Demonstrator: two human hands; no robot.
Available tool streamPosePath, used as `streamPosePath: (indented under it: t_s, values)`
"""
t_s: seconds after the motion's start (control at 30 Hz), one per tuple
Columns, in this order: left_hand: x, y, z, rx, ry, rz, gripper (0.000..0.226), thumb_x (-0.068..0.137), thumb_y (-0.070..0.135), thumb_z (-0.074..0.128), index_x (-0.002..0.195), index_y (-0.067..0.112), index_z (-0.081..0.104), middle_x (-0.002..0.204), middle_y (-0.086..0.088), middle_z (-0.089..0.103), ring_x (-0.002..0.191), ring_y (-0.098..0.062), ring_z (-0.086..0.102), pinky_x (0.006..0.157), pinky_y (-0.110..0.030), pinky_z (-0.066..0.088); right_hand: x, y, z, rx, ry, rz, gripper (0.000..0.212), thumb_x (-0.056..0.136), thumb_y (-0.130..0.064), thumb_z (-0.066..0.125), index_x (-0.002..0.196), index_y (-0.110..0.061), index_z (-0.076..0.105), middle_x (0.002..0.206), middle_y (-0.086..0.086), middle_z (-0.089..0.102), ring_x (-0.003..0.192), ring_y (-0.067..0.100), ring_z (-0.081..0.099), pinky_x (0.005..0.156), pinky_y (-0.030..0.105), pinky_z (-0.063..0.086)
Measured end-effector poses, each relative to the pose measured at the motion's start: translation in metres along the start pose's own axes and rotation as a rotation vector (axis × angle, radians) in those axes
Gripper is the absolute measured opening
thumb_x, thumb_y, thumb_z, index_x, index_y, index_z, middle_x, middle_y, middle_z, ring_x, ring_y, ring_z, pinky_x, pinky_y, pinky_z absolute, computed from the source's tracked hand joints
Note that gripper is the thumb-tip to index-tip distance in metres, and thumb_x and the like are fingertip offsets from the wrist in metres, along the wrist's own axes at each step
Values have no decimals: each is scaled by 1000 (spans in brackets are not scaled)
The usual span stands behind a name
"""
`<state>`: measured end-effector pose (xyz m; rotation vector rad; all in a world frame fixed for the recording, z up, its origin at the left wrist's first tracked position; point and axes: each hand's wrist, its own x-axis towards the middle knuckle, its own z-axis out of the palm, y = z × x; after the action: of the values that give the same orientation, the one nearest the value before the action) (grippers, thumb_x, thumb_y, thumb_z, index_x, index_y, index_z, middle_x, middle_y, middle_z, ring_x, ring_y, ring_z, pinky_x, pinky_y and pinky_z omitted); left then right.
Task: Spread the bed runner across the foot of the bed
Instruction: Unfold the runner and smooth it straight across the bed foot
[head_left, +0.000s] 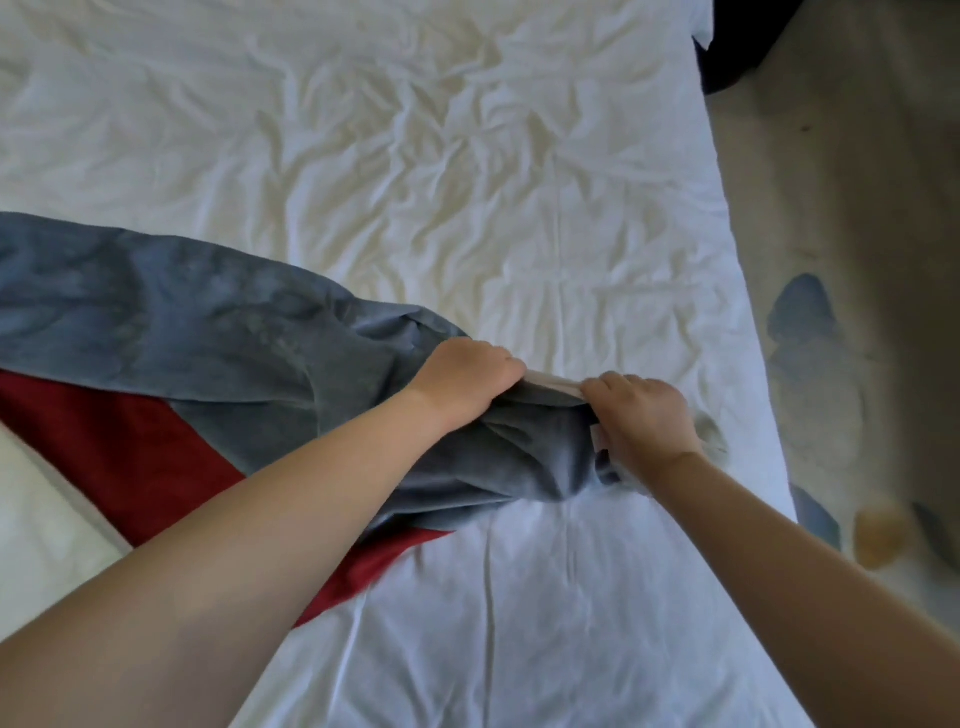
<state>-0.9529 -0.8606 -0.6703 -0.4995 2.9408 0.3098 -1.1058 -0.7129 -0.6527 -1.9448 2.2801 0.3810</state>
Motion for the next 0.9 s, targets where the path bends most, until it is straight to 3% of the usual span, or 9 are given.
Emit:
streamPosePath:
  t_s: [0.07, 0.13, 0.27, 0.4, 0.63, 0.73, 0.9]
  values:
    - [11, -8, -10, 2, -15, 22, 22, 90, 6, 47, 102, 17, 60, 93, -2, 65, 81, -24, 61, 71, -40, 51, 9, 6, -7, -20, -65, 77, 43, 59, -18, 73, 95, -21, 49, 90, -5, 55, 77, 19, 57, 59, 27, 37]
    - [24, -17, -19, 43, -8, 32, 25, 89, 5, 47, 106, 18, 61, 96, -2, 65, 83, -25, 61, 71, -41, 52, 20, 11, -12, -65, -56, 121, 50, 50, -22, 78, 88, -23, 45, 84, -8, 51, 73, 17, 57, 56, 26, 33]
    - [46, -35, -28, 77, 40, 27, 28, 87, 3, 48, 106, 17, 62, 93, -2, 66, 79, -24, 60, 64, -36, 50, 47, 24, -19, -77, -6, 157, 32, 62, -18, 72, 85, -21, 50, 80, -6, 53, 70, 19, 56, 54, 26, 28]
    - [71, -48, -26, 74, 46, -3, 29, 84, -1, 47, 102, 15, 63, 90, -2, 66, 78, -24, 61, 64, -36, 50, 75, 42, -25, -64, -10, 142, 18, 78, -15, 60, 95, -18, 54, 92, -2, 58, 81, 21, 59, 59, 27, 32]
    - [110, -53, -23, 68, 93, -121, 26, 83, 2, 47, 100, 14, 63, 91, -4, 65, 79, -26, 61, 59, -33, 42, 113, 74, -29, -109, 5, 101, 18, 85, -13, 56, 102, -16, 54, 98, 1, 59, 85, 23, 60, 60, 29, 34]
    - [125, -53, -27, 169, 120, -152, 25, 80, -1, 48, 98, 10, 62, 87, -6, 65, 75, -27, 59, 54, -32, 31, 132, 90, -28, -110, 23, 119, 18, 83, -7, 55, 100, -13, 55, 96, 4, 60, 83, 26, 61, 58, 30, 34]
    - [151, -63, -41, 253, 138, -191, 24, 78, -6, 48, 94, 8, 60, 85, -7, 63, 74, -28, 58, 56, -32, 31, 162, 105, -25, -106, 99, 151, 18, 75, 3, 60, 85, -11, 54, 82, 5, 58, 60, 24, 48, 48, 26, 25]
